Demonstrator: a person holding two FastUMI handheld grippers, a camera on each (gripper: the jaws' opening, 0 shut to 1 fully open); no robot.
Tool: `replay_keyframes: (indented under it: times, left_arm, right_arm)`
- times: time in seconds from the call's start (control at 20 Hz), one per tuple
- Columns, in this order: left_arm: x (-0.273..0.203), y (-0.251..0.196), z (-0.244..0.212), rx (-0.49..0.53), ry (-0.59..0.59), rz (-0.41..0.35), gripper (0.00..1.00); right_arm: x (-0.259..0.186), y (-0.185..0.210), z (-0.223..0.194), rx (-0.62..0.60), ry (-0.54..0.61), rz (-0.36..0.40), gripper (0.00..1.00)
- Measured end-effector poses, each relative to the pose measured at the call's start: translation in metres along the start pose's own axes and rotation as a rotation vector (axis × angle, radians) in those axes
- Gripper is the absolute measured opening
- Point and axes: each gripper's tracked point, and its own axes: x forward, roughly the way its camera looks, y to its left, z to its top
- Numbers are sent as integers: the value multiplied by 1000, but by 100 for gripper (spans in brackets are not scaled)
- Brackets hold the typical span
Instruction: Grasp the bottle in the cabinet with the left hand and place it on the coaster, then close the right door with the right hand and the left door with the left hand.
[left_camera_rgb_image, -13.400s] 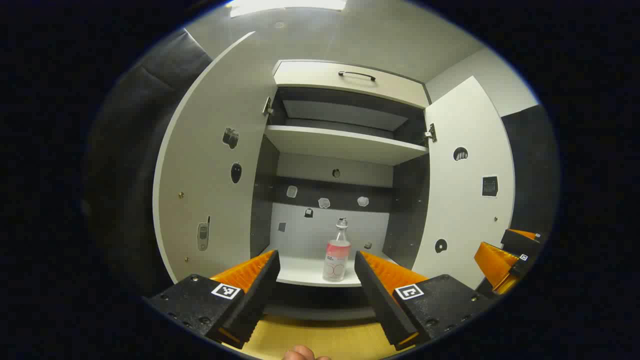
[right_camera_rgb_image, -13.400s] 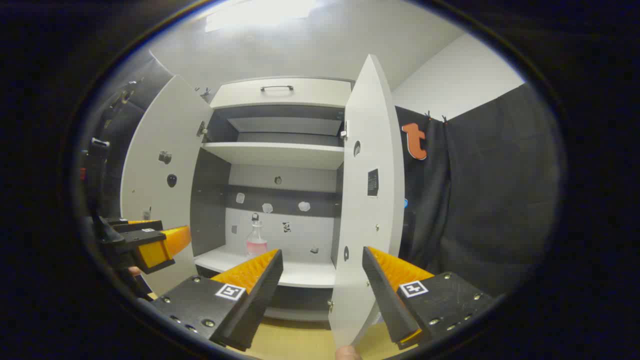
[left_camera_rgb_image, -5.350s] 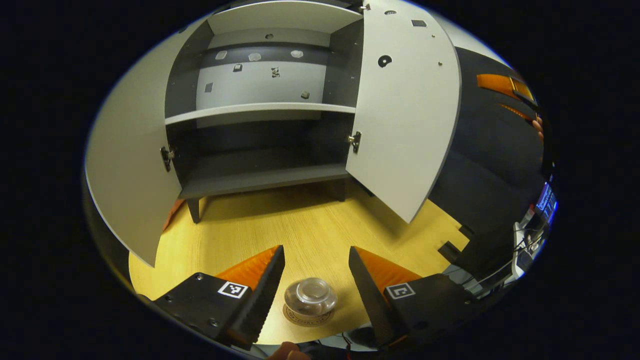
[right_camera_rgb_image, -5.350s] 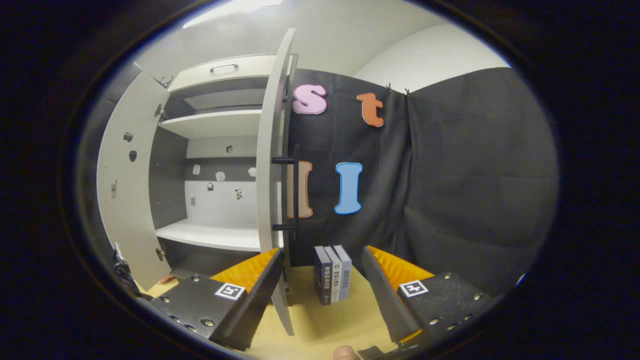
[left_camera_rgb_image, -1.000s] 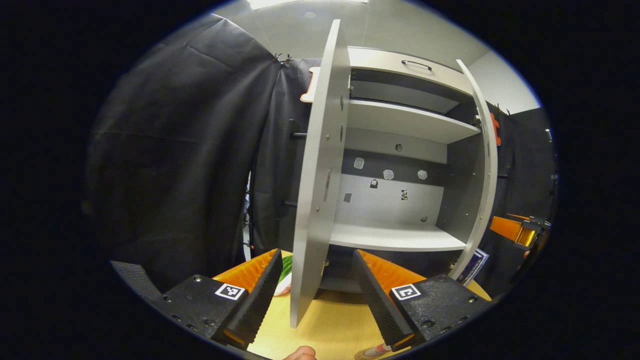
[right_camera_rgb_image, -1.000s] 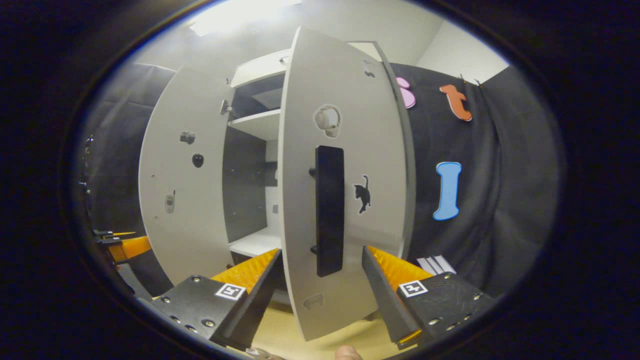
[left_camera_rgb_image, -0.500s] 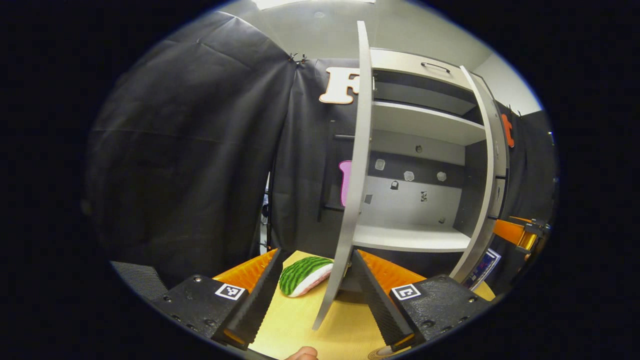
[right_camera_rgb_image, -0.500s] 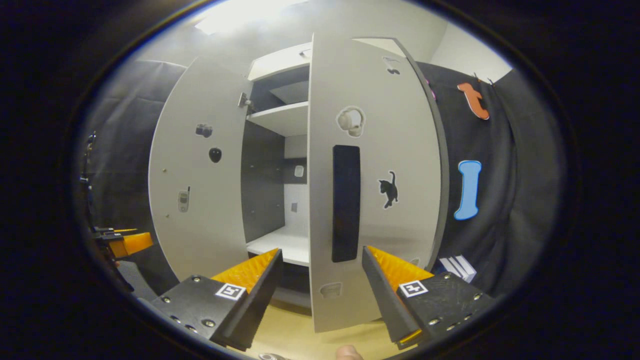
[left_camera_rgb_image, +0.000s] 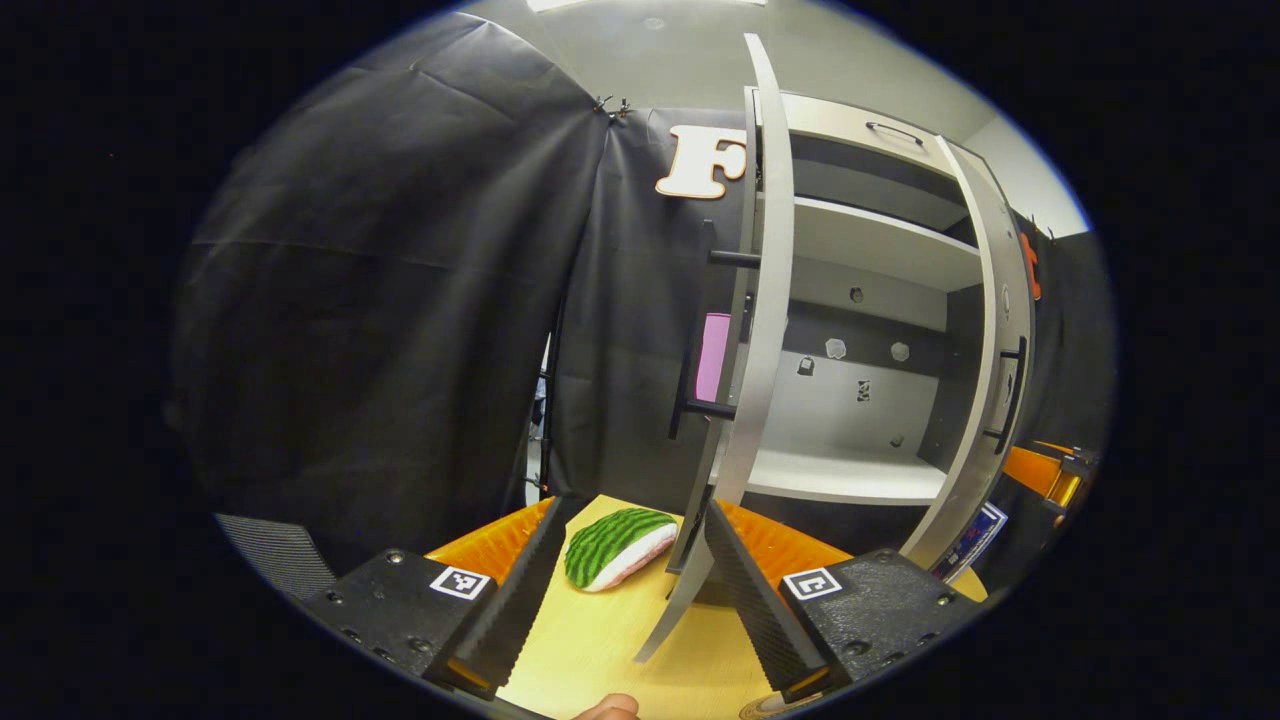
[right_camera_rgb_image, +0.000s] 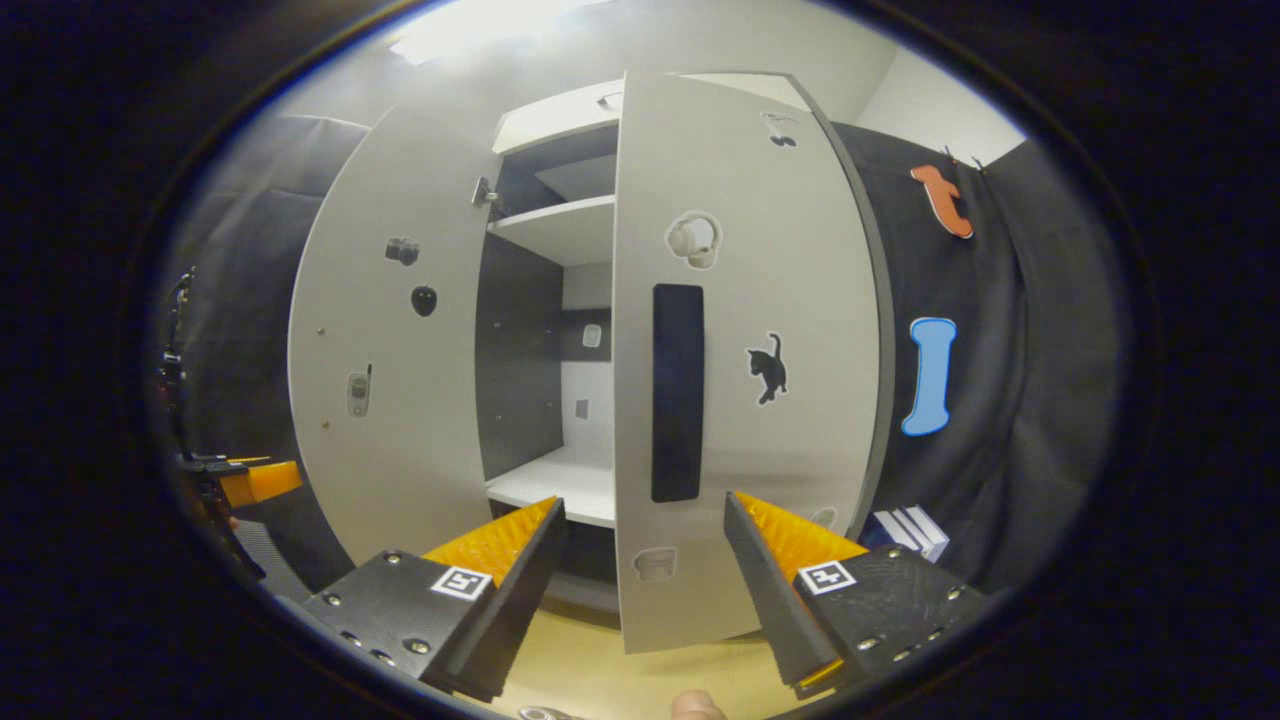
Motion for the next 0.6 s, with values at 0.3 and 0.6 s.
replay_keyframes:
  times: [0.3,0.6]
  left_arm:
    - [10,6,-5,7,14,0,91]
    - [16,12,-10,0,25,13,91]
  right_arm:
    - [-1,-4,-6,5,5,-28,96]
    - [-1,-6,-8,0,9,-38,96]
